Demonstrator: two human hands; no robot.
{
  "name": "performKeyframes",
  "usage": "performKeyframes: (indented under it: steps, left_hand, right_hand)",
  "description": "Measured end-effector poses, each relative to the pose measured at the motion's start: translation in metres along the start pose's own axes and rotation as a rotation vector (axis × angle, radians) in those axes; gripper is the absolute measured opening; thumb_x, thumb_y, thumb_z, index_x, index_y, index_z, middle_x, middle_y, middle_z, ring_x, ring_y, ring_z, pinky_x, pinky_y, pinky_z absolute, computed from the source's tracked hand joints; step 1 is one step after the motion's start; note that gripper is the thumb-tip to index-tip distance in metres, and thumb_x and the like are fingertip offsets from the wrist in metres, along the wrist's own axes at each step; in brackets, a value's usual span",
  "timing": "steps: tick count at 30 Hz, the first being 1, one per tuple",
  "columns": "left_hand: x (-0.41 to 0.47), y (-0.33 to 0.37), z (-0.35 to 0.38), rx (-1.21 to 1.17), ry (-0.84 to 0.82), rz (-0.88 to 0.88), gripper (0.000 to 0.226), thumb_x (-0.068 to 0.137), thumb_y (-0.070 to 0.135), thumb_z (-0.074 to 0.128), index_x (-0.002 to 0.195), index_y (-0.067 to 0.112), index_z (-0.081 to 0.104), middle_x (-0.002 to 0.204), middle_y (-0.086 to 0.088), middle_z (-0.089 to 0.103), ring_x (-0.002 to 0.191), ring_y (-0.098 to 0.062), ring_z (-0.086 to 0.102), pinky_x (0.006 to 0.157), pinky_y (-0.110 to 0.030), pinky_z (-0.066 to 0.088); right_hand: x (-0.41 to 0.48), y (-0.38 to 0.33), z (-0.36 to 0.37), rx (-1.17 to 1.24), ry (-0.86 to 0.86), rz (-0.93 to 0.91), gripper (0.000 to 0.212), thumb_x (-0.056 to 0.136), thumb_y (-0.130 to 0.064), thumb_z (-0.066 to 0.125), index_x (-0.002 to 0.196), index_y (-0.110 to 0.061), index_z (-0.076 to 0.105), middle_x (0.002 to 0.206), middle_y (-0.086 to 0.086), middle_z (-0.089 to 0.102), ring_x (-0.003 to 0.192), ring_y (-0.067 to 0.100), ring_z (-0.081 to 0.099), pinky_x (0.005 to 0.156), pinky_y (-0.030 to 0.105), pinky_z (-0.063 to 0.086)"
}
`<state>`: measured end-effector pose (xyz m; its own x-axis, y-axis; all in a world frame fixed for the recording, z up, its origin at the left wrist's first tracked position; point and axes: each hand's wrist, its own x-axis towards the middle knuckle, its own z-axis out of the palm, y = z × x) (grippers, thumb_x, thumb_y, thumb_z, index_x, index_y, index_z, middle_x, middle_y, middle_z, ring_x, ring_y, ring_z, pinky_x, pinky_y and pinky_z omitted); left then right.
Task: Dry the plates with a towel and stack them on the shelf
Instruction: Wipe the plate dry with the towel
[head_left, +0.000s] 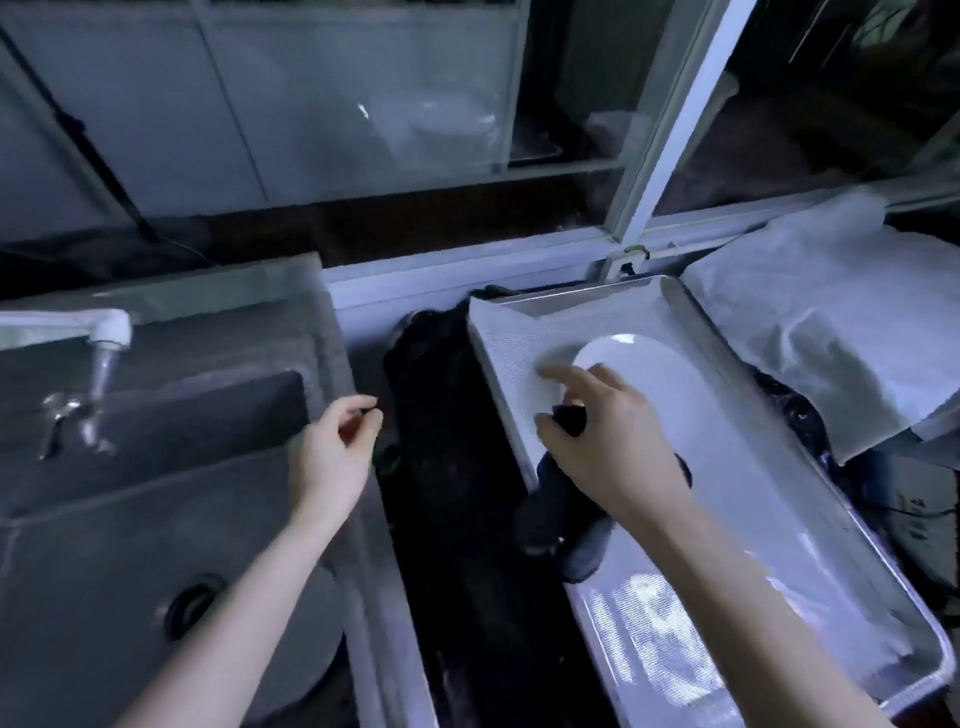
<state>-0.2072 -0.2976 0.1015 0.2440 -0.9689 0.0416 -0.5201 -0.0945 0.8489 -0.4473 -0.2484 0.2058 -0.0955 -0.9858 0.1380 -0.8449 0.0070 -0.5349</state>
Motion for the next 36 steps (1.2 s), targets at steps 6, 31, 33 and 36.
performKeyframes:
  steps: [6, 31, 33, 36]
  left_hand:
    - [-0.035, -0.114, -0.117, -0.006, 0.107, -0.220, 0.015, 0.096, 0.016, 0.064, 0.097, 0.030, 0.071, 0.082, 0.014, 0.071, 0.078, -0.004, 0.067, 0.066, -0.013, 0.046]
    - [-0.100, -0.413, -0.083, 0.199, -0.216, -0.725, 0.038, 0.084, 0.005, 0.062, 0.122, 0.007, 0.059, 0.106, -0.020, 0.062, 0.096, -0.038, 0.059, 0.074, -0.036, 0.042]
    - [-0.101, -0.416, -0.080, 0.238, -0.164, -0.704, 0.027, 0.087, 0.003, 0.058, 0.113, 0.006, 0.059, 0.102, -0.020, 0.060, 0.091, -0.036, 0.055, 0.070, -0.035, 0.036]
    - [-0.104, -0.412, -0.079, 0.304, -0.116, -0.643, 0.023, 0.086, -0.003, 0.055, 0.107, 0.004, 0.061, 0.094, -0.018, 0.053, 0.085, -0.038, 0.052, 0.066, -0.034, 0.029]
  right_hand:
    - [-0.029, -0.100, 0.110, 0.045, -0.428, -0.135, 0.046, 0.085, -0.022, 0.067, 0.130, -0.027, 0.060, 0.103, 0.001, 0.058, 0.092, 0.019, 0.061, 0.082, 0.034, 0.051]
    - [-0.087, -0.052, 0.484, -0.132, -0.962, 0.547, 0.071, 0.077, -0.020, 0.075, 0.138, -0.022, 0.038, 0.123, 0.009, 0.060, 0.109, 0.032, 0.059, 0.091, 0.037, 0.052]
    - [-0.089, -0.050, 0.488, -0.122, -0.934, 0.552, 0.066, 0.079, -0.020, 0.072, 0.138, -0.022, 0.040, 0.123, 0.010, 0.061, 0.108, 0.032, 0.060, 0.089, 0.036, 0.052]
    - [-0.092, -0.051, 0.488, -0.209, -0.891, 0.507, 0.060, 0.083, -0.030, 0.067, 0.136, -0.019, 0.041, 0.124, 0.015, 0.059, 0.108, 0.035, 0.060, 0.087, 0.037, 0.052]
